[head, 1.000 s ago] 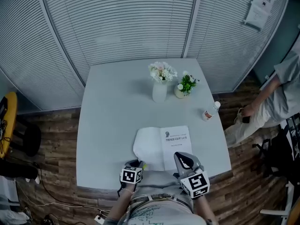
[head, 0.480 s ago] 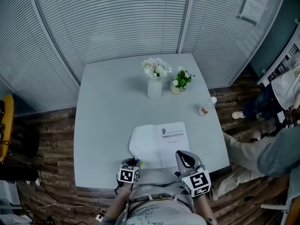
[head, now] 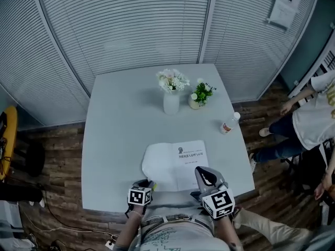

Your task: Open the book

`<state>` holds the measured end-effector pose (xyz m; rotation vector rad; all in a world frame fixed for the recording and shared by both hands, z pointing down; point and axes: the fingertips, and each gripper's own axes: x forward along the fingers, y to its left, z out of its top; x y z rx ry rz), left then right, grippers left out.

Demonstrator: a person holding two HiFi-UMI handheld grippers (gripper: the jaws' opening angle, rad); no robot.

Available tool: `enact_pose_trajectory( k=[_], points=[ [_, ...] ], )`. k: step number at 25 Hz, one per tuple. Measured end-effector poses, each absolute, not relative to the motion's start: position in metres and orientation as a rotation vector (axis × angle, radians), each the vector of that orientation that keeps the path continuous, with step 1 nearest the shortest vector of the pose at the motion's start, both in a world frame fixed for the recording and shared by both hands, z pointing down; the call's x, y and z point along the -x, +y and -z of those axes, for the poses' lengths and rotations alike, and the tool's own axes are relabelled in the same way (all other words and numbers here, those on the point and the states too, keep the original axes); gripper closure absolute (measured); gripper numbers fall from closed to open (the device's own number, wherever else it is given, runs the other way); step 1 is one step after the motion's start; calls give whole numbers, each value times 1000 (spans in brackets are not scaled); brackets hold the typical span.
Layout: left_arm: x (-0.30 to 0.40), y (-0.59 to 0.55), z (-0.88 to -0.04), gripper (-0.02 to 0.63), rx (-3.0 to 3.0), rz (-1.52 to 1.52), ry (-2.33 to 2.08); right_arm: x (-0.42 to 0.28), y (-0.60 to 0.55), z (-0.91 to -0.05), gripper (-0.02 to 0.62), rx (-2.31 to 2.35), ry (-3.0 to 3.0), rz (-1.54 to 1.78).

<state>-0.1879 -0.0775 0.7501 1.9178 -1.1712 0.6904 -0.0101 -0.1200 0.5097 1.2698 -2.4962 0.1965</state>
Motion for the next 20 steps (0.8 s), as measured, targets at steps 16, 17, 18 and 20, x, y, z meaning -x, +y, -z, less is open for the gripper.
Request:
enact_pose_trajectory(
  k=[16,17,18,20],
  points=[
    [193,-75,-748,509,-1919,-670,-1186,-9,-104,-518,592,-1330,-2467,-232],
    [193,-75,-747,507,-1922,-671,-1188,-10,-103,-519,592,-1331,-2468,-233],
    [193,-74,-746,505,-1926,-668,-1188,-11,-102,-520,592,-1332,-2469,-233],
    [193,-73,-745,492,-1933,-659,-1188,-12,-101,-520,592,-1333,-2469,-228]
  ],
)
